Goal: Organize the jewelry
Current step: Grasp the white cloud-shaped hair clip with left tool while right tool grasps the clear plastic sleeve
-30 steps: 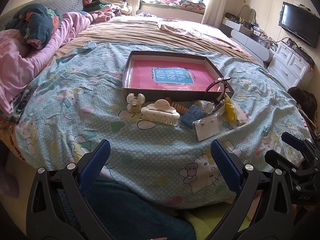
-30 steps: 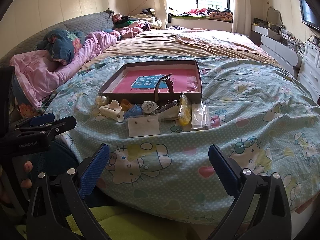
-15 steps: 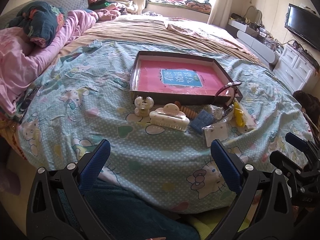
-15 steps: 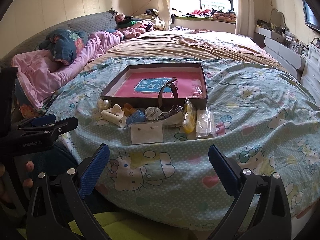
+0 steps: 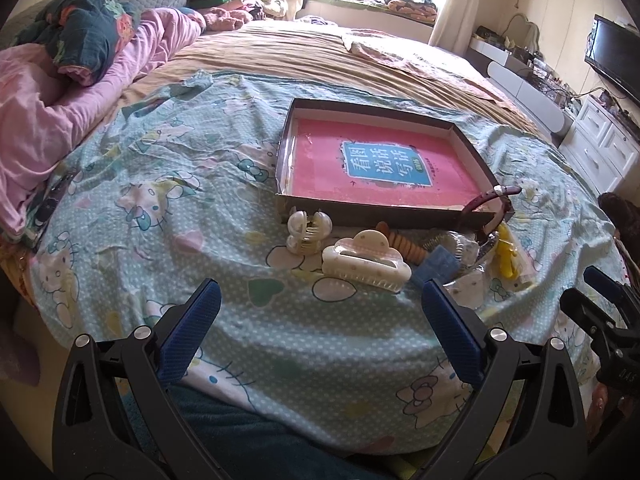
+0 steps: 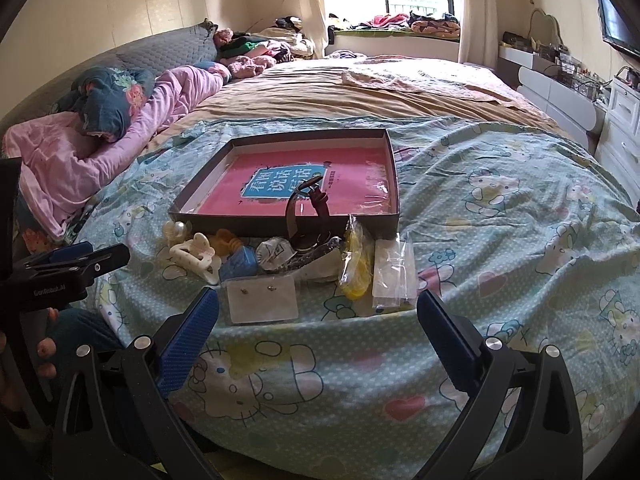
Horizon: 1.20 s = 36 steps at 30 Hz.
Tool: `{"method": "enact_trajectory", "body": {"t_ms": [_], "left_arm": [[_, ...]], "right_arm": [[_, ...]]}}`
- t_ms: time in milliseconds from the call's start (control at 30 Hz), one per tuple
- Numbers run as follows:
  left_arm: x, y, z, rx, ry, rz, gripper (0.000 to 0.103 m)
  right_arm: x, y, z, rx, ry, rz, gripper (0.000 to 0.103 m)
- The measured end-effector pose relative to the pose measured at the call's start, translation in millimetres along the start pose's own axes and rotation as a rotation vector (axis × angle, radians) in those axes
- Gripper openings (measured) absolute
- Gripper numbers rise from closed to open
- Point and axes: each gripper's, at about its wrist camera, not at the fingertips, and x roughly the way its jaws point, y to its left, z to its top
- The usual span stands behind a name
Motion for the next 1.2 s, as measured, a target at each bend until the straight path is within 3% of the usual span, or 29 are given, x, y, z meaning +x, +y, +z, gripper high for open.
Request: {"method": "enact_trajectory", "body": {"t_ms": [433, 700, 1200], "left_arm": [[40, 1, 11, -0.02, 0.069, -0.031, 0.094], [61, -7, 22, -0.006, 0.088, -0.011, 0.094], [83, 1, 8, -0.032, 0.151, -0.059, 0.094]], "right_arm": [[24, -28, 13, 0.04, 0.0, -0.067, 0.099], [40, -48, 15, 0.063, 0.018, -0.116, 0.099], [63, -78, 11, 0.098, 0.047, -0.147, 0.098]]}}
